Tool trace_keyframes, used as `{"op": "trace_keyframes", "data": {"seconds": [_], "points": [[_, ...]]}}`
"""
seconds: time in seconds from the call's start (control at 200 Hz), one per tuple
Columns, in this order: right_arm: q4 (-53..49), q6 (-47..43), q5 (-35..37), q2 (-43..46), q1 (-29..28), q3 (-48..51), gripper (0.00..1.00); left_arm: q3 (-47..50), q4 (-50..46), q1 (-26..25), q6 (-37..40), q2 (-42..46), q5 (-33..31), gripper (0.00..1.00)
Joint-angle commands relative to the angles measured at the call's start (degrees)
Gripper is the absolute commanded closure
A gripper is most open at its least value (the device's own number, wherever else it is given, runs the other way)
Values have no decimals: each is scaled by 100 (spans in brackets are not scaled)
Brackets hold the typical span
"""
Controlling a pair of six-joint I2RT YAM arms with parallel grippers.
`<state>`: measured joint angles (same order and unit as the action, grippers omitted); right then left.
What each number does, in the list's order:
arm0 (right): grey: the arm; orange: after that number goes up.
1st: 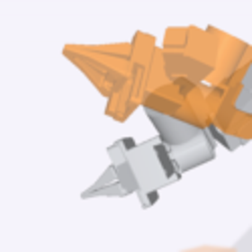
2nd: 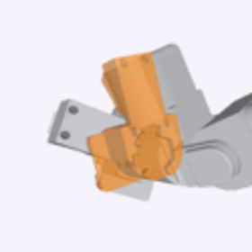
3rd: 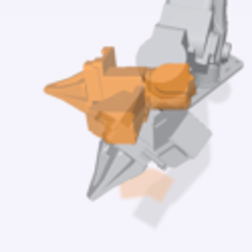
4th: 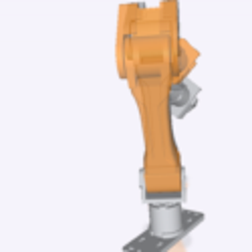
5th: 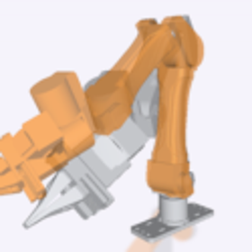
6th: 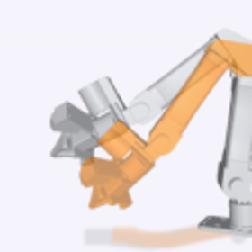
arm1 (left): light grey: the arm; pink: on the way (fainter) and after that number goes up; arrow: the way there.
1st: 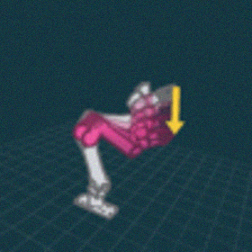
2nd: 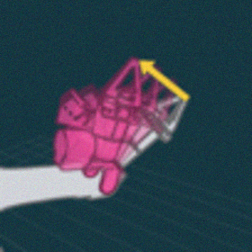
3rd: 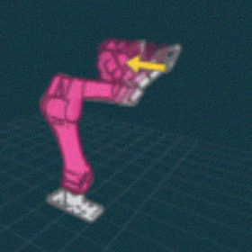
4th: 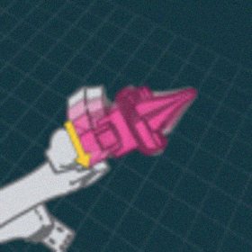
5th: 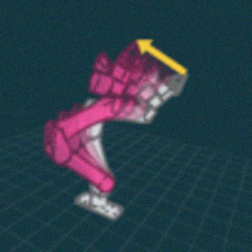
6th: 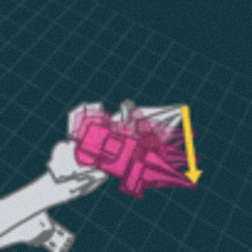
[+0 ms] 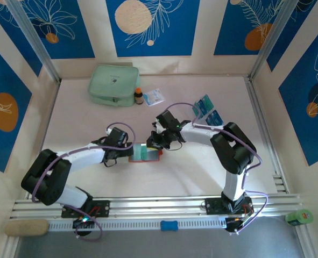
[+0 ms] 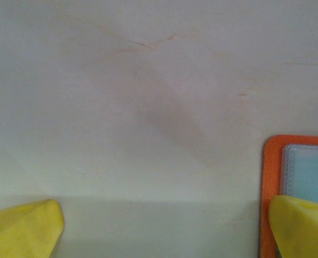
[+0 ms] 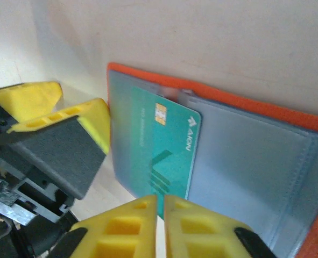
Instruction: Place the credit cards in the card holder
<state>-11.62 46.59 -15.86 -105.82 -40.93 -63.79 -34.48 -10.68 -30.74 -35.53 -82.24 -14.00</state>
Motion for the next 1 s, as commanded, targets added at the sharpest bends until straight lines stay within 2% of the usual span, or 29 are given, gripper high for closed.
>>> {"op": "trace_keyframes", "data": {"seconds": [0.0,0.165,0.61,0.99], "points": [[-438,-273,117,-185,-108,-266,93,227,190,77,10,-170,511,0],[-473,-302,188,-465,-191,-462,97,238,198,78,33,-164,524,0],[-676,-270,80,-1228,-519,-1144,100,251,229,77,19,-117,547,0],[-684,-225,311,-432,-399,-828,100,85,-238,121,-181,717,351,0]]}}
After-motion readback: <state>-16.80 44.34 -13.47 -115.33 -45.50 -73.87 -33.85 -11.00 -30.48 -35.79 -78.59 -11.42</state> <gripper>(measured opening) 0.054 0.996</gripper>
